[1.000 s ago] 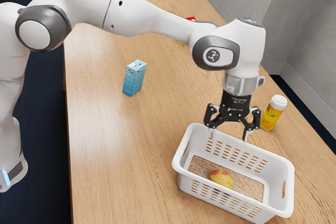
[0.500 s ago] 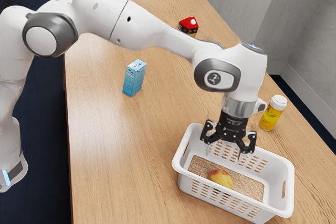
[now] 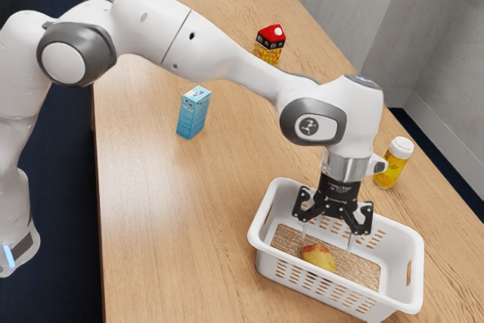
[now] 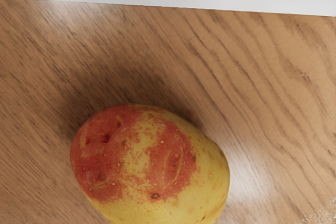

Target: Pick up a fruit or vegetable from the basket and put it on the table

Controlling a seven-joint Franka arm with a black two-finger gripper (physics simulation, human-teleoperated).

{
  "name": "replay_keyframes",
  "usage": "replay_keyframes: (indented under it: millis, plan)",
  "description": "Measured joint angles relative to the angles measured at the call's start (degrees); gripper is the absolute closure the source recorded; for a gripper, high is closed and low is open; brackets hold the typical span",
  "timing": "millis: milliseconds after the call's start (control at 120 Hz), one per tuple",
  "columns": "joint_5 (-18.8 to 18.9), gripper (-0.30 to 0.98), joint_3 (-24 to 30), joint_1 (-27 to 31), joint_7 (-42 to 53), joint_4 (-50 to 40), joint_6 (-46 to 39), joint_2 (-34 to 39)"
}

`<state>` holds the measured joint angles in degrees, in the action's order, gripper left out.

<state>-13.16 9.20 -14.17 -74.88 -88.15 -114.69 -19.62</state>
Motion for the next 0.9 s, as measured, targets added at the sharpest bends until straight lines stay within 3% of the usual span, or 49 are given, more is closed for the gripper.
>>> replay_keyframes:
  millis: [492, 900]
  plan:
    - [-3.8, 0.00, -0.6, -0.3, -15.3, -5.0, -2.6, 2.6]
    - [-6.7, 0.00, -0.6, -0.8, -22.7, -7.0, -5.6, 2.4]
